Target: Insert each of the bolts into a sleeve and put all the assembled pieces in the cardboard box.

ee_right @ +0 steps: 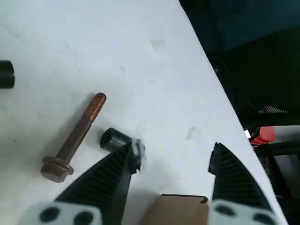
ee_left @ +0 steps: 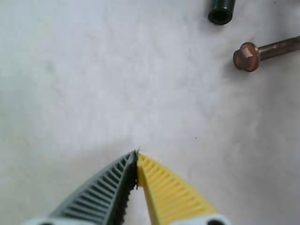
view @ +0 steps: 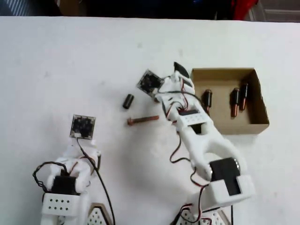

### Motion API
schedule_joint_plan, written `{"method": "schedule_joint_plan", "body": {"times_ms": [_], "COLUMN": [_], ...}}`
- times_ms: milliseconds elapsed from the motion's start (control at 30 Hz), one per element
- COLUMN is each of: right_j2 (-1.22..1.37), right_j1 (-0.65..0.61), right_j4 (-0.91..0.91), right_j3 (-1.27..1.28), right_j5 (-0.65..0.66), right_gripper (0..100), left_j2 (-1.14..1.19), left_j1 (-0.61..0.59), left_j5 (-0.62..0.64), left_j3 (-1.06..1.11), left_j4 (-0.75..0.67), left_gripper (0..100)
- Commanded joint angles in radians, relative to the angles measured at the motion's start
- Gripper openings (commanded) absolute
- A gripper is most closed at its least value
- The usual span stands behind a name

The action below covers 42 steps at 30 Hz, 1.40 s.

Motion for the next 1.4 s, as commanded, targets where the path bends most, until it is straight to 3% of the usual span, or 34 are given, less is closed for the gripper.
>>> {"method": "schedule_joint_plan", "body": {"times_ms": [0, 333, 733, 967, 1133, 1367], "right_j2": [0.028, 0.185, 0.197, 0.189, 0.189, 0.191], "right_j1": [0.022, 0.061, 0.019, 0.024, 0.025, 0.027], "right_j4": [-0.105, -0.317, -0.321, -0.369, -0.467, -0.479], "right_j3": [-0.011, -0.006, 0.032, 0.028, 0.034, 0.028], "right_j5": [0.1, 0.388, 0.399, 0.15, 0.018, -0.265], "right_gripper": [22.2, 22.2, 21.4, 1.2, 1.8, 1.5], "left_j2": [-0.007, -0.007, -0.007, -0.007, -0.007, -0.007], "left_j1": [-0.01, -0.01, -0.01, -0.01, -0.01, -0.01], "left_j5": [0.008, 0.008, 0.008, 0.008, 0.008, 0.008], "left_j3": [-0.008, -0.006, -0.005, -0.005, -0.005, -0.005], "left_j4": [-0.005, -0.006, -0.018, -0.018, -0.018, -0.018], "left_gripper": [2, 2, 2, 2, 2, 2]}}
